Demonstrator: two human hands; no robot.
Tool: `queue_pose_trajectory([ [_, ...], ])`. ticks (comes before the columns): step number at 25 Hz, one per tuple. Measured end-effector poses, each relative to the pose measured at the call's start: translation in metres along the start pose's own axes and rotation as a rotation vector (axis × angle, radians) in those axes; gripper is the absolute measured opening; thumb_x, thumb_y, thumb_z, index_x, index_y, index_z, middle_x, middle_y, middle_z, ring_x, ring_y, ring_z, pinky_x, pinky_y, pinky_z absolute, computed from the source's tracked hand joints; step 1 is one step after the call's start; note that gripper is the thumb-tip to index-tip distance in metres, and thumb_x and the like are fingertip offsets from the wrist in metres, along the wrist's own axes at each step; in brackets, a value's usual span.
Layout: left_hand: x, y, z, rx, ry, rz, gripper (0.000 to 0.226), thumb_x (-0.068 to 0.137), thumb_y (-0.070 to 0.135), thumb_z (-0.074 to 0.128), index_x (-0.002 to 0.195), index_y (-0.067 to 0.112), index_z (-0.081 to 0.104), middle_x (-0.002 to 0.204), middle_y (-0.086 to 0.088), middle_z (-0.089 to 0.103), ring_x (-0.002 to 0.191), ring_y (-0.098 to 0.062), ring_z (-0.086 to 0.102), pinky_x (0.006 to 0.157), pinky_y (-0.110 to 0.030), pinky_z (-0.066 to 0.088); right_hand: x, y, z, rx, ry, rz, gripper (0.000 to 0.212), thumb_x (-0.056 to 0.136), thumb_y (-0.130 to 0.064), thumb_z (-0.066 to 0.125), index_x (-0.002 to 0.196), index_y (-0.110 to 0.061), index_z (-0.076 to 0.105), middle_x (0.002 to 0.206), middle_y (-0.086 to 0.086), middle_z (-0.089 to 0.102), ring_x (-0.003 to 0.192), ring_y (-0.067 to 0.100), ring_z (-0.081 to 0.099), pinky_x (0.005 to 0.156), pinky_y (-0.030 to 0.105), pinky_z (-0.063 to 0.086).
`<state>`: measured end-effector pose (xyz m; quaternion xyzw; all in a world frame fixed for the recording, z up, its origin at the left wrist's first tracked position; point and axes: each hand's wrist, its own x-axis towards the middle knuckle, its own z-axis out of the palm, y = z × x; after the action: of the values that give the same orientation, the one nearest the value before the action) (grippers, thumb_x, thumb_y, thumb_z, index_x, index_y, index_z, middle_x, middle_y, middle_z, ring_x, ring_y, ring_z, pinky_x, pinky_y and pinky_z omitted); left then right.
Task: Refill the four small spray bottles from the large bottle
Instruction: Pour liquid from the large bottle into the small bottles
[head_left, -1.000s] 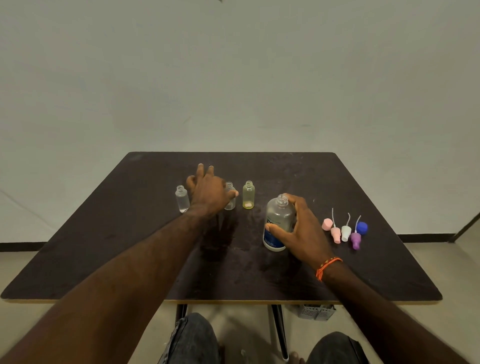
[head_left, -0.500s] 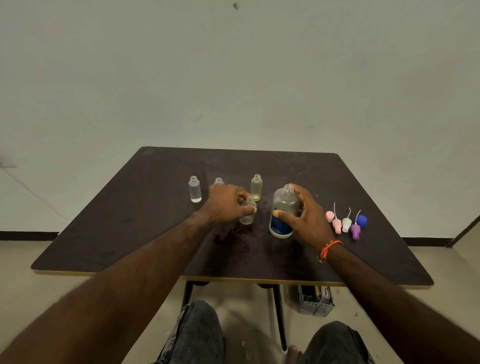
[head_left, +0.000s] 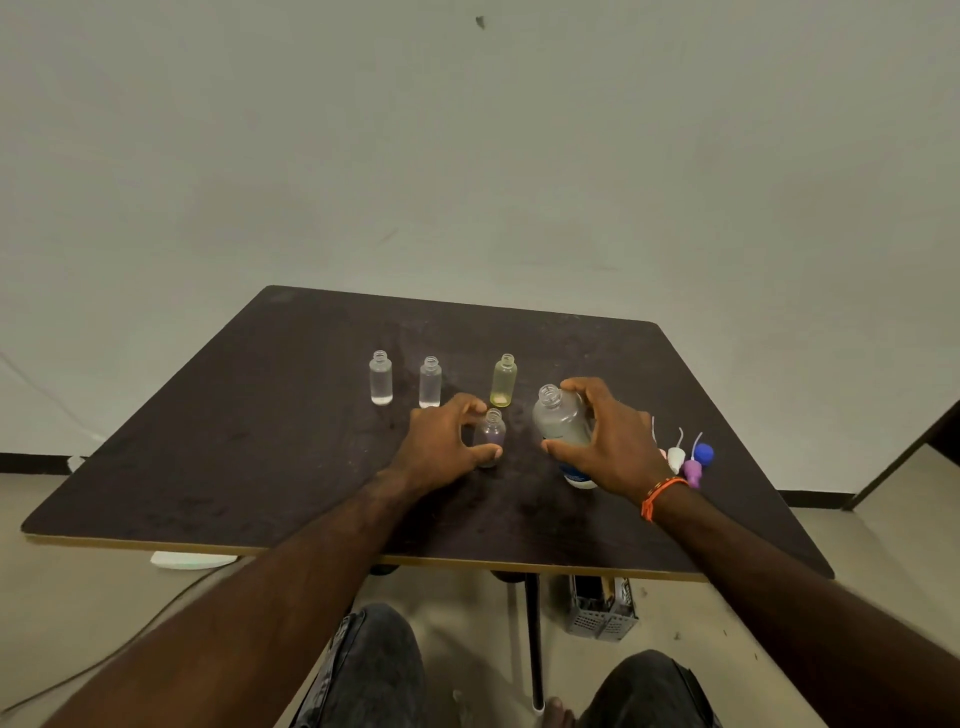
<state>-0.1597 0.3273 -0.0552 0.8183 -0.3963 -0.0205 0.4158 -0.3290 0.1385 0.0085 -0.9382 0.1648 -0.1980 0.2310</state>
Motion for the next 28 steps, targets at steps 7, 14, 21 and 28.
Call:
queue_pose_trajectory([
  [7,0.002,0.008,-0.008,0.214,-0.031,0.105,0.053,0.080,0.049,0.080,0.130,0.036,0.066,0.110,0.013,0.065,0.110,-0.007,0.051,0.106,-0.042,0.030,0.006,0.004,-0.004,-0.297,-0.016,-0.063,0.075,0.075,-0.055,0.074,0.143,-0.043,0.043,0.128,-0.009,0.062,0.112,0.019,0.055,0.090,0.038,0.025],
  [14,-0.004,0.015,-0.006,0.238,-0.068,0.147,0.061,0.087,0.046,0.076,0.144,0.032,0.060,0.116,0.010,0.060,0.118,-0.008,0.044,0.098,-0.029,0.016,0.007,-0.005,-0.007,-0.469,-0.064,-0.112,0.079,0.077,-0.053,0.068,0.149,-0.047,0.035,0.142,-0.010,0.054,0.121,0.019,0.047,0.093,0.042,0.026],
  [21,-0.006,0.021,-0.005,0.239,-0.074,0.153,0.061,0.087,0.045,0.075,0.145,0.031,0.059,0.117,0.009,0.060,0.121,-0.010,0.045,0.094,-0.027,0.014,0.007,-0.008,-0.013,-0.575,-0.086,-0.141,0.082,0.079,-0.055,0.067,0.151,-0.047,0.029,0.145,-0.011,0.050,0.125,0.019,0.042,0.094,0.043,0.027],
  [28,-0.006,0.021,-0.007,0.240,-0.092,0.154,0.061,0.088,0.046,0.075,0.145,0.032,0.058,0.118,0.008,0.060,0.122,-0.011,0.045,0.097,-0.029,0.015,0.007,-0.009,-0.015,-0.599,-0.108,-0.165,0.082,0.079,-0.054,0.067,0.151,-0.046,0.029,0.144,-0.011,0.051,0.125,0.018,0.040,0.092,0.042,0.025],
])
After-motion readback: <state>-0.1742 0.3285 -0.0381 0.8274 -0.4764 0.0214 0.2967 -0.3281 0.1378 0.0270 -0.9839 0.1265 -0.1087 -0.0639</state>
